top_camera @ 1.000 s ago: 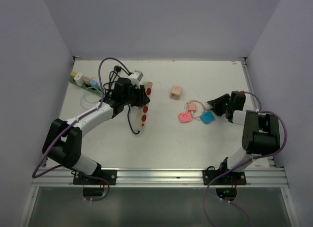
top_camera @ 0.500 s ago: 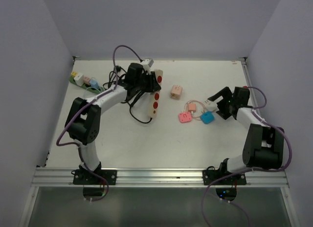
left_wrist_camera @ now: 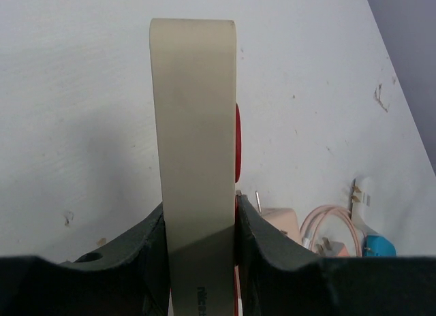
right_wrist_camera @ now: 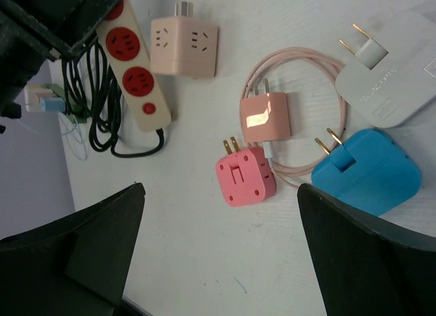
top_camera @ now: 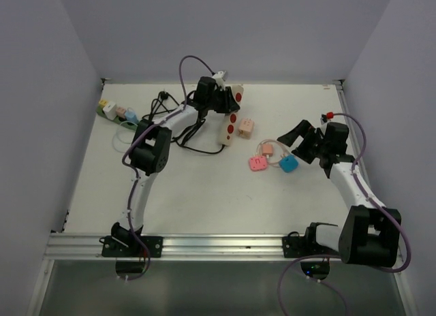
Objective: Pull the plug off the socket
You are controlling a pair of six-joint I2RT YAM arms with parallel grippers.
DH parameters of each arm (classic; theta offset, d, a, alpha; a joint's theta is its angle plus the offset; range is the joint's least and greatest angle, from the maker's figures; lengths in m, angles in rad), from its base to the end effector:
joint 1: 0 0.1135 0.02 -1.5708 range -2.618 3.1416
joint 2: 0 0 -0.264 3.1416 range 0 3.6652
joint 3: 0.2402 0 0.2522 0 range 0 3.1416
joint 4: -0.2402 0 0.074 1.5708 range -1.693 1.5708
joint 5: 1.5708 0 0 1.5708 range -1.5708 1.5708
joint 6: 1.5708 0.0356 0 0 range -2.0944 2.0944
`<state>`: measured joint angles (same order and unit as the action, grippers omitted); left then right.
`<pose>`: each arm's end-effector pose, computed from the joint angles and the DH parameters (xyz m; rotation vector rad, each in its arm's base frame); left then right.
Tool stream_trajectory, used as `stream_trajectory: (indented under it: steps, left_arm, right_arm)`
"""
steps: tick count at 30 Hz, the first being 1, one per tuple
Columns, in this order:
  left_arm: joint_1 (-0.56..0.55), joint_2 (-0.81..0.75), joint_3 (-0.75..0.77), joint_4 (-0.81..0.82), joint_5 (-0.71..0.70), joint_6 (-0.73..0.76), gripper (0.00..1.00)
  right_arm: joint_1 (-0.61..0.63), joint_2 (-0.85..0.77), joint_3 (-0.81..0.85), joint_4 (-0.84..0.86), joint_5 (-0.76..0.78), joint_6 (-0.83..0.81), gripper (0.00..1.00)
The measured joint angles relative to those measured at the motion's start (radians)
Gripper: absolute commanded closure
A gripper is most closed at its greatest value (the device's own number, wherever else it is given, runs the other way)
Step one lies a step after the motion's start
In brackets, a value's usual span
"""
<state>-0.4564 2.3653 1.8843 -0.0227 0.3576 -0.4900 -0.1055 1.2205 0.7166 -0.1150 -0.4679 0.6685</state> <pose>0.4858 -0.2524 0.1865 0.1950 2.1715 -0.9324 0.2593 -0.0113 0.2344 0.5846 2.1562 0.8252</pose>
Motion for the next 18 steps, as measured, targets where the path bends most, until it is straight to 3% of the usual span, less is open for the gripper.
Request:
stream_trajectory:
  steps: [4, 6, 7, 10, 16, 18]
  left_arm:
    - [0.005, 0.048, 0.037, 0.072, 0.009, -0.028, 0.55]
    - [0.008, 0.067, 0.042, 0.103, 0.01, -0.031, 0.45]
    - [0.01, 0.075, 0.042, 0.114, 0.011, -0.031, 0.35]
    - [0.018, 0.091, 0.036, 0.122, 0.008, -0.032, 0.2]
    - [0.043, 0.046, -0.049, 0.146, -0.022, -0.029, 0.03]
    - [0.052, 0.002, -0.096, 0.142, -0.039, -0.023, 0.02]
  right_arm:
    - [0.014, -0.013, -0.021, -0.013, -0.023, -0.029, 0.01]
    - [0.021, -0.016, -0.021, -0.02, -0.026, -0.043, 0.01]
    - [0.021, -0.018, -0.021, -0.021, -0.027, -0.047, 0.01]
    - [0.026, -0.019, -0.021, -0.022, -0.03, -0.06, 0.01]
    - [0.027, -0.019, -0.027, -0.03, -0.032, -0.076, 0.01]
    - [0.027, -0.019, -0.027, -0.039, -0.032, -0.086, 0.01]
